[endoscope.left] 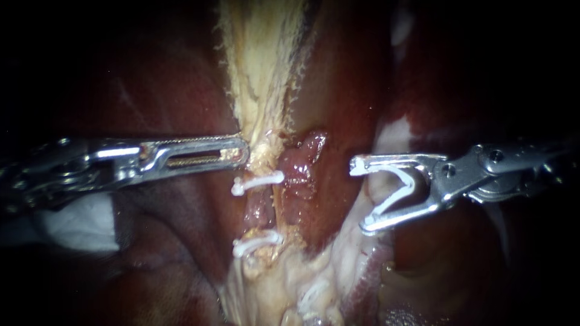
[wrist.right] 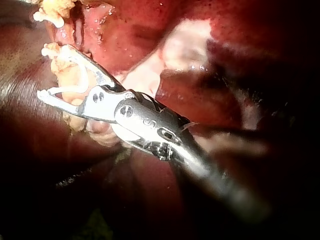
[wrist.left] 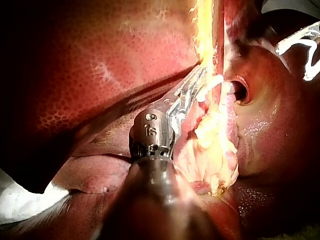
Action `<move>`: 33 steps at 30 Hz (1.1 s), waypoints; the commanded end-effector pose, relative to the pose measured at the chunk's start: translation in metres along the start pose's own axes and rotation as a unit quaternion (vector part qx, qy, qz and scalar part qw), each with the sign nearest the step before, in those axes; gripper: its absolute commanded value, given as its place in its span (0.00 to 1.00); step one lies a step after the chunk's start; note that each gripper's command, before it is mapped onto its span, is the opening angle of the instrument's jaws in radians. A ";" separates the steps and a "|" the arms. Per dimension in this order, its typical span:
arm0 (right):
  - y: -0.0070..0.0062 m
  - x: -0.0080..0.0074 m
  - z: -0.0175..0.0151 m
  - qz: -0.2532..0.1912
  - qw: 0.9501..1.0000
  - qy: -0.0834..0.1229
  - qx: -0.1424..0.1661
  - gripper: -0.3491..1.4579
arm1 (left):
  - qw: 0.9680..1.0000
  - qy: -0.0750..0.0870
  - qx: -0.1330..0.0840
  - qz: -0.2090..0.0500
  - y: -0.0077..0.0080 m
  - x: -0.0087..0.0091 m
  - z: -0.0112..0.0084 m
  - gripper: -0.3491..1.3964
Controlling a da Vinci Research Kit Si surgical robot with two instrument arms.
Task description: Clipping first clip right tube
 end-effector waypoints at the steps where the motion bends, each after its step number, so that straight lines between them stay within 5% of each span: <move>1: 0.0000 0.0000 -0.0001 0.000 1.000 0.000 0.000 0.52 | 1.000 0.000 0.000 0.000 0.0000 0.0000 0.0000 0.00; 9: -0.0001 -0.0007 0.0005 -0.003 1.000 0.001 0.000 0.52 | 1.000 0.001 0.001 -0.001 -0.0002 -0.0001 -0.0007 0.00; 19: 0.0006 -0.0074 0.0054 0.009 1.000 -0.001 0.015 0.52 | 1.000 0.001 0.008 -0.008 -0.0017 -0.0014 -0.0058 0.00; 26: 0.0024 -0.0102 0.0086 0.034 0.999 -0.005 0.026 0.52 | 1.000 -0.010 0.010 -0.013 -0.0028 -0.0022 -0.0089 0.00; 33: 0.0051 -0.0125 0.0122 0.045 0.998 -0.008 0.037 0.52 | 1.000 -0.013 0.010 -0.015 -0.0040 -0.0024 -0.0096 0.00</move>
